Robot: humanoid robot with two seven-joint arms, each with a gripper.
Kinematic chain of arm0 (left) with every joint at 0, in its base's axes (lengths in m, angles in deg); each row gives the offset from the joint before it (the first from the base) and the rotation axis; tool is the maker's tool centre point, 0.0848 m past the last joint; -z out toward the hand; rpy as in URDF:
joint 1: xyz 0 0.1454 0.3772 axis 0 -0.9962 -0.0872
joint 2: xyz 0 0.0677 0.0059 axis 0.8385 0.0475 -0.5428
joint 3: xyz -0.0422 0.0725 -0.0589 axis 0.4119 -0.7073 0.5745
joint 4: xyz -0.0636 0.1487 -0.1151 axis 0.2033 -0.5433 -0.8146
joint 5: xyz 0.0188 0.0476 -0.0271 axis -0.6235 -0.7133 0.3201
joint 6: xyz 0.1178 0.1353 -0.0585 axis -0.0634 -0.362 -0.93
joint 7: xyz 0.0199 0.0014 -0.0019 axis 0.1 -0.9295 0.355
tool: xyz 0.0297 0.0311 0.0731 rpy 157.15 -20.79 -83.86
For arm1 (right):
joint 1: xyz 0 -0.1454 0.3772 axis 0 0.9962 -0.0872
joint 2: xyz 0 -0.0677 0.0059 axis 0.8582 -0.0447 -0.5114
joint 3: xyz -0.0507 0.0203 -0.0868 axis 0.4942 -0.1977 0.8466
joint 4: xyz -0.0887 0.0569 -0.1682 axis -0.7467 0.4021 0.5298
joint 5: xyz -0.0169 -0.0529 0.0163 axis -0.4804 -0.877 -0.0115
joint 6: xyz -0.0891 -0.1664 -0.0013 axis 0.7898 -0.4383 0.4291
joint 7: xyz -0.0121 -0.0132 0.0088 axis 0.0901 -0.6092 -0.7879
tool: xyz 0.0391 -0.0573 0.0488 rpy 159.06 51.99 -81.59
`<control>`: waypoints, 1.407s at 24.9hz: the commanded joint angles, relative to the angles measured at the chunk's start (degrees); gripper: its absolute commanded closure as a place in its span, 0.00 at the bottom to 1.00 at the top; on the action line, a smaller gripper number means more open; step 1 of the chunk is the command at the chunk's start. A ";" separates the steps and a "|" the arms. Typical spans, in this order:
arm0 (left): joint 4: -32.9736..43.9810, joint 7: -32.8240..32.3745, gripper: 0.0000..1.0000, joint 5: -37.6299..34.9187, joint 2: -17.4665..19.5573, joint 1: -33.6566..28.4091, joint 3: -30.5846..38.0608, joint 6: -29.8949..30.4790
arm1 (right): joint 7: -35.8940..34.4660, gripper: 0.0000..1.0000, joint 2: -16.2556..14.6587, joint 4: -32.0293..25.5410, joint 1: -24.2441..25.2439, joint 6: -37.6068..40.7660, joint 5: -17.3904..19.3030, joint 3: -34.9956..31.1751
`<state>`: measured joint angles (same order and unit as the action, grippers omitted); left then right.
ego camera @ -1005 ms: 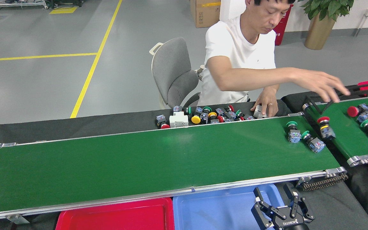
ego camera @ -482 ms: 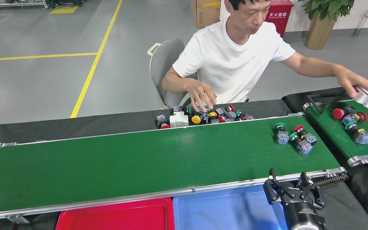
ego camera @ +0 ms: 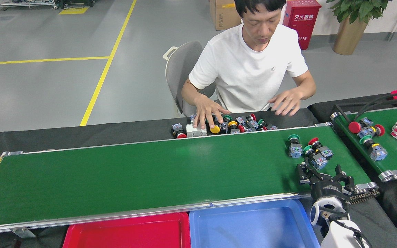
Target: Pick switch part from conveyor to tray
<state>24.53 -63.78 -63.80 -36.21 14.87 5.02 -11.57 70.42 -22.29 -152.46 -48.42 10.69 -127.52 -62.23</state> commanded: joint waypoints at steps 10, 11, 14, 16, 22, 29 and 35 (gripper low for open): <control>0.59 0.46 0.00 -0.24 0.69 1.62 -2.81 -0.09 | -2.14 0.02 -0.19 10.27 -7.69 0.15 0.23 -0.02; 0.59 0.46 0.00 -0.24 0.78 1.88 -3.16 -0.09 | -2.23 0.02 -0.01 11.59 -8.48 0.15 0.23 -0.02; 0.59 0.46 0.00 -0.24 0.78 2.41 -4.04 -0.09 | -2.58 0.02 -0.10 15.02 -10.15 0.41 0.32 -0.02; 0.68 0.46 0.00 -0.24 0.69 2.67 -4.48 -0.09 | -2.93 0.02 -0.19 16.25 -11.21 0.33 0.41 -0.02; 0.86 0.46 0.00 -0.16 0.60 3.64 -4.83 -0.09 | -2.85 0.15 -0.45 16.78 -11.73 0.50 0.32 0.42; 1.03 0.46 0.00 -0.16 0.34 4.08 -4.74 -0.09 | 2.16 0.39 -0.89 15.28 -11.65 4.02 1.20 2.53; 1.12 0.46 0.00 -0.24 0.87 3.99 -4.57 -0.09 | 2.52 0.73 -0.80 7.64 -9.80 9.03 3.04 2.53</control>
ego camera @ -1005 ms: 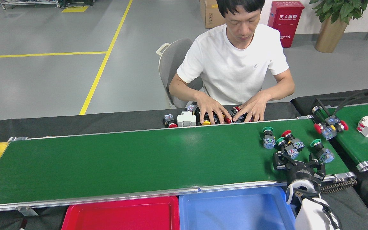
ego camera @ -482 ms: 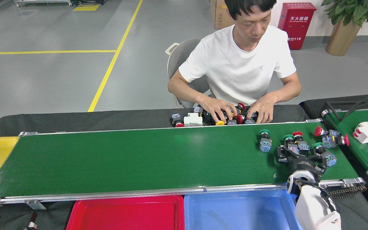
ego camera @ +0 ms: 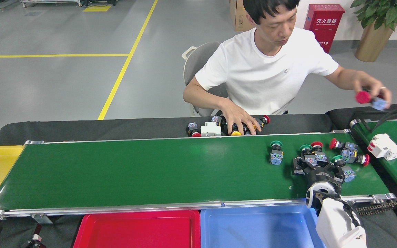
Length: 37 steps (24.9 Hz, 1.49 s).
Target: Pick switch part from conveyor to tray
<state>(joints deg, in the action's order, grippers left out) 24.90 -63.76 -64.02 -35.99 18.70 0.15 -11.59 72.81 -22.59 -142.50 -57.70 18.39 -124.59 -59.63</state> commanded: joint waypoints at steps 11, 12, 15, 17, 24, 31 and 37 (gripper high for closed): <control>0.75 0.44 0.00 0.34 0.56 0.08 0.05 0.19 | 12.34 0.73 6.01 -34.58 12.83 23.74 0.30 11.01; 0.75 0.44 0.00 0.16 0.64 0.08 -0.04 0.37 | 12.87 0.72 6.45 -34.50 13.10 25.33 0.47 13.73; 0.93 -0.17 0.00 -0.45 0.73 0.51 -3.64 0.10 | 12.96 0.72 7.42 -33.88 14.15 27.96 0.82 21.64; 1.72 -0.61 0.00 -0.54 0.64 0.51 -4.88 -0.07 | 13.31 0.71 8.64 -33.88 16.08 27.52 1.09 25.86; 3.12 -4.13 0.00 -0.37 0.56 0.60 -5.23 -0.07 | 18.67 0.01 10.32 -34.41 21.01 23.04 1.09 27.71; 3.04 -3.95 0.00 -0.37 0.64 0.60 -5.40 0.02 | 18.76 0.01 10.76 -38.28 20.21 22.51 1.00 27.53; 2.95 -3.95 0.00 -0.37 0.64 0.60 -5.58 0.02 | 10.76 0.03 10.76 -41.09 18.46 20.93 -1.81 17.16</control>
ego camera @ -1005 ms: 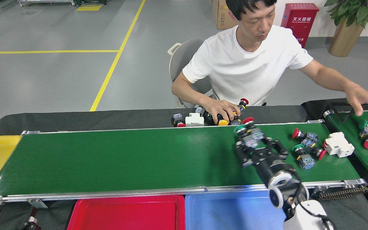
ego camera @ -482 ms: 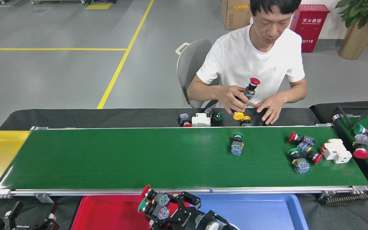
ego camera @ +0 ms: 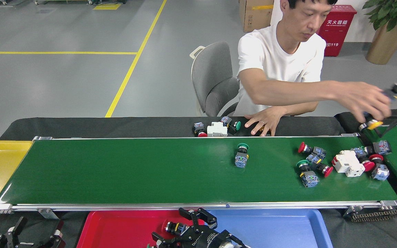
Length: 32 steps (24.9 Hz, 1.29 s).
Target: Pick switch part from conveyor to tray
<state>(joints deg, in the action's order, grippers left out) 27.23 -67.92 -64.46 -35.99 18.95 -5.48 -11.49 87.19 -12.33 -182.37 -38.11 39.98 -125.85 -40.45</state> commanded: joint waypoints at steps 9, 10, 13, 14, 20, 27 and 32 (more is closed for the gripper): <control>0.44 -0.32 0.00 0.07 0.82 9.23 -10.76 0.53 | -24.63 0.02 -2.76 -0.86 6.17 -13.31 -7.15 -18.90; 0.36 -0.67 0.00 -0.19 0.73 10.89 -13.21 0.18 | -24.63 0.02 -4.08 -1.13 8.45 -13.93 -7.15 -19.86; -0.26 -6.46 0.00 -0.72 -0.32 15.64 -20.16 -0.43 | -24.54 0.01 -7.95 -2.71 14.51 -14.10 -7.06 -22.50; -0.70 -8.93 0.00 -0.98 -0.68 16.44 -22.19 -1.23 | -24.45 0.01 -8.65 -3.32 16.01 -14.02 -7.06 -23.29; -5.62 -13.41 0.00 -4.59 -6.04 22.15 -36.43 -15.02 | -23.48 0.01 -8.83 -3.94 18.82 -13.93 -6.80 -24.08; -21.53 -14.73 0.00 -4.59 -10.34 34.19 -41.70 -22.50 | -17.16 0.01 -2.76 -0.07 12.05 -15.34 -7.59 -19.07; -24.34 -14.64 0.00 -4.59 -10.78 36.47 -43.98 -23.11 | -16.54 0.01 -1.18 11.35 1.07 -24.48 -9.26 -11.87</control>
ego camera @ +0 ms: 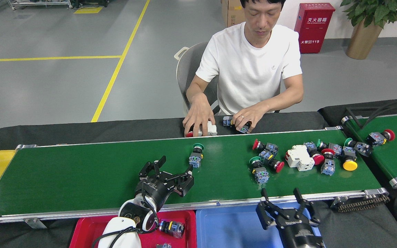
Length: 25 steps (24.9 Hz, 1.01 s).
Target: Pick switch part from conveyor to tray
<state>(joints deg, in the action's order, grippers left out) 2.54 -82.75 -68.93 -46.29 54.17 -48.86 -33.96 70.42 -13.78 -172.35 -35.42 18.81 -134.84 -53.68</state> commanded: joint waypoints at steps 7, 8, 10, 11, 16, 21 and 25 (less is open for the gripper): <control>-6.51 0.36 0.00 -0.03 -0.65 6.09 -3.51 -6.71 | 0.14 0.01 4.92 19.18 -13.75 -8.06 0.08 5.77; -8.44 0.36 0.00 -0.03 -0.65 6.88 -3.51 -7.58 | 0.05 0.01 5.45 22.08 -15.86 -8.15 0.35 5.68; -11.34 0.53 0.00 -0.03 -0.57 8.20 -3.60 -9.25 | 0.05 0.01 5.98 26.21 -18.76 -8.06 0.61 5.68; -12.31 0.71 0.05 -0.03 -0.48 8.82 -3.42 -9.96 | 0.05 0.02 6.16 27.44 -19.46 -8.15 0.70 5.68; -13.71 1.32 0.81 -0.64 0.49 9.26 -4.04 -10.22 | 0.49 0.66 5.54 27.79 -19.99 -7.09 0.79 5.77; -11.78 1.32 0.98 -0.56 2.60 6.62 -3.86 -9.43 | 4.53 0.86 5.28 24.37 -19.29 -2.52 1.93 5.77; 2.53 1.23 0.95 -0.03 7.25 -0.75 -2.11 -2.49 | 7.96 0.86 4.22 17.25 -16.13 0.64 2.89 5.77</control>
<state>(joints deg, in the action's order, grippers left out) 1.19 -81.47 -69.15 -40.02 53.93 -51.57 -39.55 77.14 -8.98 -152.75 -51.27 17.74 -132.30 -47.85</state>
